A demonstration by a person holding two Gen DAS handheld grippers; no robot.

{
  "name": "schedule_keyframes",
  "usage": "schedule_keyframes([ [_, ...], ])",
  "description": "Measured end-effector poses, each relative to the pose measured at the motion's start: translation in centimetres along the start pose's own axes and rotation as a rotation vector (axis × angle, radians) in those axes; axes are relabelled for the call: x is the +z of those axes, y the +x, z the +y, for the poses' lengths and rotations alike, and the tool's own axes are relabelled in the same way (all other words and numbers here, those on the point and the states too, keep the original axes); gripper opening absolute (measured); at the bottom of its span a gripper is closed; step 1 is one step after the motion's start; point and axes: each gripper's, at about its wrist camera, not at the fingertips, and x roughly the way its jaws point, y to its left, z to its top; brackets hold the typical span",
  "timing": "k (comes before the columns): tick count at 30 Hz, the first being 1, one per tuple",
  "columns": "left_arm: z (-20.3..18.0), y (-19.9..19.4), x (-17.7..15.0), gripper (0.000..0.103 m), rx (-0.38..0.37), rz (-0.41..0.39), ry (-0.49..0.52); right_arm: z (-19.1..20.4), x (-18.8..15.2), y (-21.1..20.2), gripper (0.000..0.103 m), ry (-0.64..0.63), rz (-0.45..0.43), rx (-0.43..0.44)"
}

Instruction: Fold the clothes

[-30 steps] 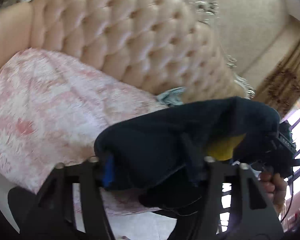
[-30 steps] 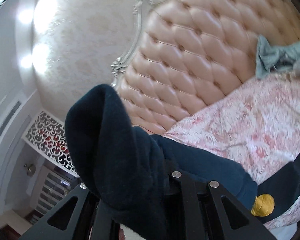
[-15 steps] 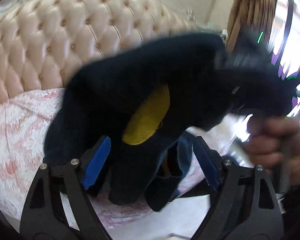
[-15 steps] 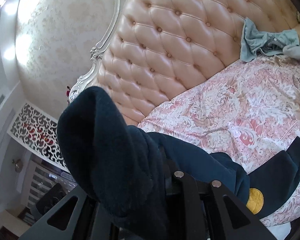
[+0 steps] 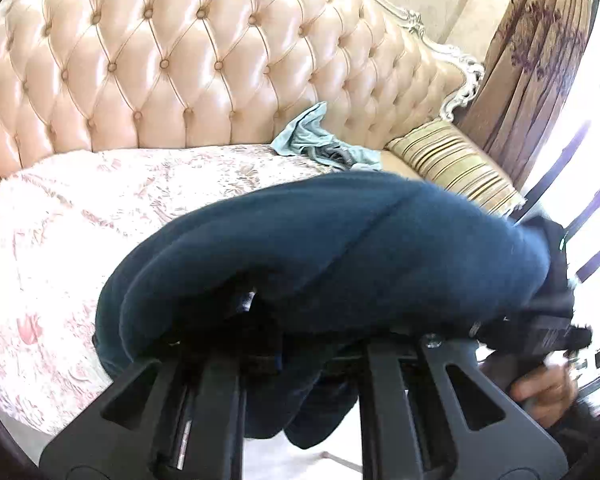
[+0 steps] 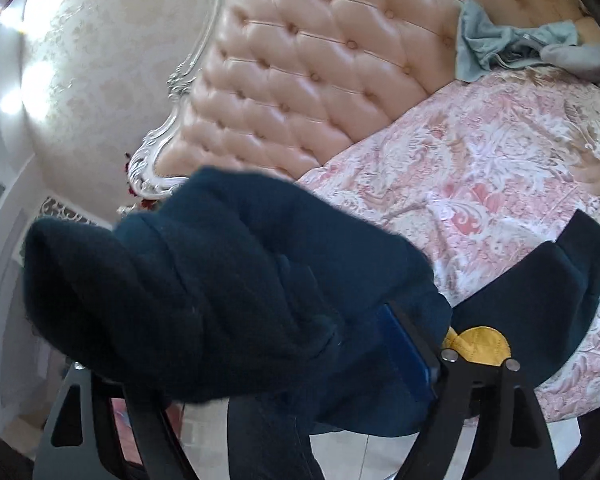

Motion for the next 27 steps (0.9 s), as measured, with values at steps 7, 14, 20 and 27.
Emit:
schedule_keyframes([
  [7,3.6,0.3,-1.2,0.013,-0.073,0.058,-0.257,3.6,-0.3,-3.1,0.087,-0.241,-0.134,-0.086],
  [14,3.9,-0.5,-1.1,0.013,-0.150,0.044,-0.353,5.5,-3.3,-1.2,0.099,-0.508,-0.055,-0.252],
  [20,2.9,-0.8,-0.6,0.014,-0.175,0.036,-0.355,7.2,-4.8,2.6,0.097,-0.507,0.037,-0.134],
  [27,3.0,-0.7,-0.8,0.013,-0.185,0.044,-0.334,7.1,-5.1,3.9,0.017,-0.492,0.095,-0.111],
])
